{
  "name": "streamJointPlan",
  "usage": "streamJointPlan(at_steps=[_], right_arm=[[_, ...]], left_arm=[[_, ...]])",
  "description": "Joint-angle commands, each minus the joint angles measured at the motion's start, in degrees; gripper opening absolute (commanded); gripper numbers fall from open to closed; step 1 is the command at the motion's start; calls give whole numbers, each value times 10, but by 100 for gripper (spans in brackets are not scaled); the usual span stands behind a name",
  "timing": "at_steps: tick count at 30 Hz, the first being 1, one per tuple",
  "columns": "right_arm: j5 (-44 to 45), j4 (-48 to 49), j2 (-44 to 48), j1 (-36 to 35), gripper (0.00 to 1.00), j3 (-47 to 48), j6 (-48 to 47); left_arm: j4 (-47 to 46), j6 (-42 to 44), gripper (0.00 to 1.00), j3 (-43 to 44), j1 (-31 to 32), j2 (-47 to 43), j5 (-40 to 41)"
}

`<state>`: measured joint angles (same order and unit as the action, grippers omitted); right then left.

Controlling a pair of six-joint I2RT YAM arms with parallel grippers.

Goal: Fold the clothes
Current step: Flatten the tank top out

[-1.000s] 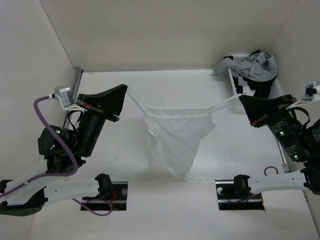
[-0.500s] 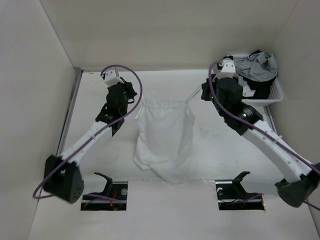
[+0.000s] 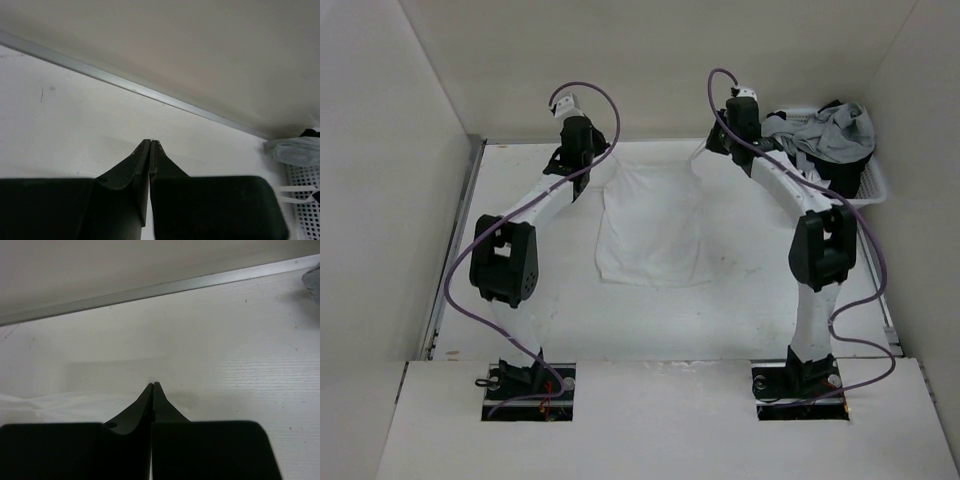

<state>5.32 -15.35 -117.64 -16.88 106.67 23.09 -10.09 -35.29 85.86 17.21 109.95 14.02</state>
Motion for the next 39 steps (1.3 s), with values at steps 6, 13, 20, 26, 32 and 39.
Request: streamJointPlan(at_steps=[6,13,20,26,32,39], right_arm=[[24,66,309,-51,0,-187,1],[143,25,588,-183,0,-261,-54],[270,-6,658,-345,0,-214,-127],[330,1,646,-423,0,-191,-176],[141,16,547,-227,0,-215,-104],[-31,30,259,-58,0,-118,-39]], left_arm=[[-73,-9,0,-141,21,-249,-9],[-50,64,0,-199,104,-509,78],[-34,168,0,-167,218,-614,165],[-47,205,0,-166,251,-603,190],[-52,147,0,-209,139,-489,146],[-51,38,0,-127,-10,-217,26]])
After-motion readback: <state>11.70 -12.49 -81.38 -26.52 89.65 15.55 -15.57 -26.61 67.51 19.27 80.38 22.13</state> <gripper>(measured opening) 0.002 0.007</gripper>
